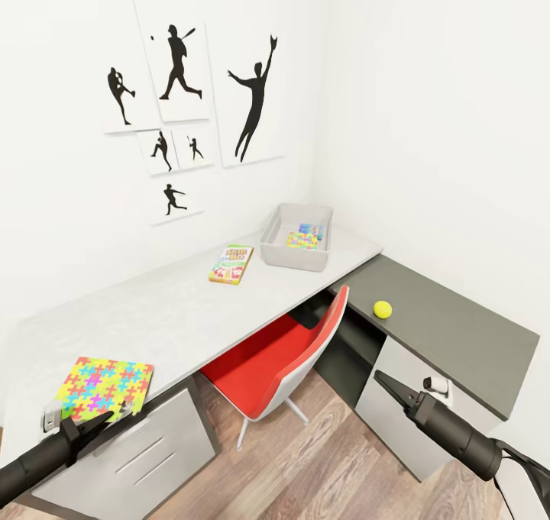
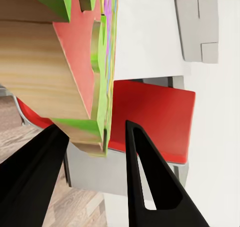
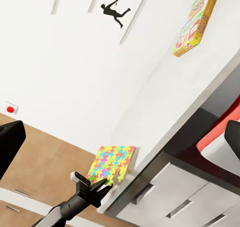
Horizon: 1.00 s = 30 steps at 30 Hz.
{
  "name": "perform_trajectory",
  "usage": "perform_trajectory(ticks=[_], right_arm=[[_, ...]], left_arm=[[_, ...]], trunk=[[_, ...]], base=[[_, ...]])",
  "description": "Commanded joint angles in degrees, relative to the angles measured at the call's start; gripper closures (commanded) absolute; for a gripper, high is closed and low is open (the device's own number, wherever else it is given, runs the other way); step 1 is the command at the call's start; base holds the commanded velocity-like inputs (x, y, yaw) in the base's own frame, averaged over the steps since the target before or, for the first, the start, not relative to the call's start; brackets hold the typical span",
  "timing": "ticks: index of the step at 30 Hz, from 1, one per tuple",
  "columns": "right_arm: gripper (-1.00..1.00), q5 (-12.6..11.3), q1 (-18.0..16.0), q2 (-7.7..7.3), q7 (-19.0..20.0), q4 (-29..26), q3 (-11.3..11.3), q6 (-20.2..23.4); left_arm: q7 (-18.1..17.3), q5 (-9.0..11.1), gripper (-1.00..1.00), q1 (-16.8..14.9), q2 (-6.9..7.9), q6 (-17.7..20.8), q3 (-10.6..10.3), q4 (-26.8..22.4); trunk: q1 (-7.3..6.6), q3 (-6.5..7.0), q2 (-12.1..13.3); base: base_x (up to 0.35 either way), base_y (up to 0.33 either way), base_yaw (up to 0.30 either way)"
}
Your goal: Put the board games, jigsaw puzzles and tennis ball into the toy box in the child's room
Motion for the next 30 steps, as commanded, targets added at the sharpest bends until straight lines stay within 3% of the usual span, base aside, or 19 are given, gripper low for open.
perform_trajectory(ticks=[1, 24, 30], right_arm=[[-1.0, -0.19, -0.04, 0.0, 0.04, 0.0, -0.03, 0.33], [-1.0, -0.19, -0.04, 0.0, 0.04, 0.0, -0.02, 0.33], [-1.0, -0.19, -0.04, 0.0, 0.04, 0.0, 0.03, 0.33]], left_arm=[[-0.14, 0.03, 1.0, -0.04, 0.0, 0.29, 0.06, 0.01], [-0.73, -0.03, 1.0, -0.04, 0.12, 0.54, -0.07, -0.81], [-5.3, -0.1, 1.0, -0.04, 0.4, 1.78, -0.17, -0.97]], trunk=[[-0.22, 0.12, 0.36], [-5.27, 4.25, 9.59], [-6.59, 5.32, 12.0]], base=[[0.0, 0.0, 0.0], [0.0, 0.0, 0.0], [0.0, 0.0, 0.0]])
